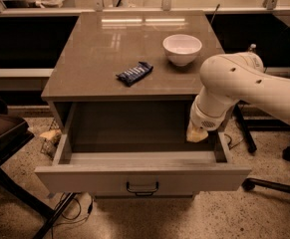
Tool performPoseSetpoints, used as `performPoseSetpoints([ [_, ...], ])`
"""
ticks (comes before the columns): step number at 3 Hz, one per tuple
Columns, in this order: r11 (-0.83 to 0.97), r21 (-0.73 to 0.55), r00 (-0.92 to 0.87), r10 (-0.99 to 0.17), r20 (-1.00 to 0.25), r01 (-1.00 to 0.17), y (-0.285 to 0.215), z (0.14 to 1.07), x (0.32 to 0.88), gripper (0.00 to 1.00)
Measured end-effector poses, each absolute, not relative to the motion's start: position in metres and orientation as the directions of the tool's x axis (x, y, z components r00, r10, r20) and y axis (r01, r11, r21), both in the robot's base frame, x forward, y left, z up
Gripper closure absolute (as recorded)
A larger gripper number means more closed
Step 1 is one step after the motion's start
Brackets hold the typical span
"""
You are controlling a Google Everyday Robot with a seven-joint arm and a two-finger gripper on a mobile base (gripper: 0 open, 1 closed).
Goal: Open top drawer
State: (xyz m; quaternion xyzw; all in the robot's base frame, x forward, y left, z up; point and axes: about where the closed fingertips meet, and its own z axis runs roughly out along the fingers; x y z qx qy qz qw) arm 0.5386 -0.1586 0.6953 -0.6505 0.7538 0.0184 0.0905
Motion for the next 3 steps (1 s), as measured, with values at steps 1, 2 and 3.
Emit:
performPoseSetpoints([
  [1,0.146,-0.048,-0.135,-0.972,-0.193,-0.988,-0.154,0.665,0.522,1.0],
  [2,0.14,-0.03,-0.13,-0.968,-0.215,-0.99,-0.146,0.641,0.485,1.0],
  [3,0.131,-0.031,-0.121,-0.969,-0.214,-0.991,-0.143,0.639,0.471,1.0],
])
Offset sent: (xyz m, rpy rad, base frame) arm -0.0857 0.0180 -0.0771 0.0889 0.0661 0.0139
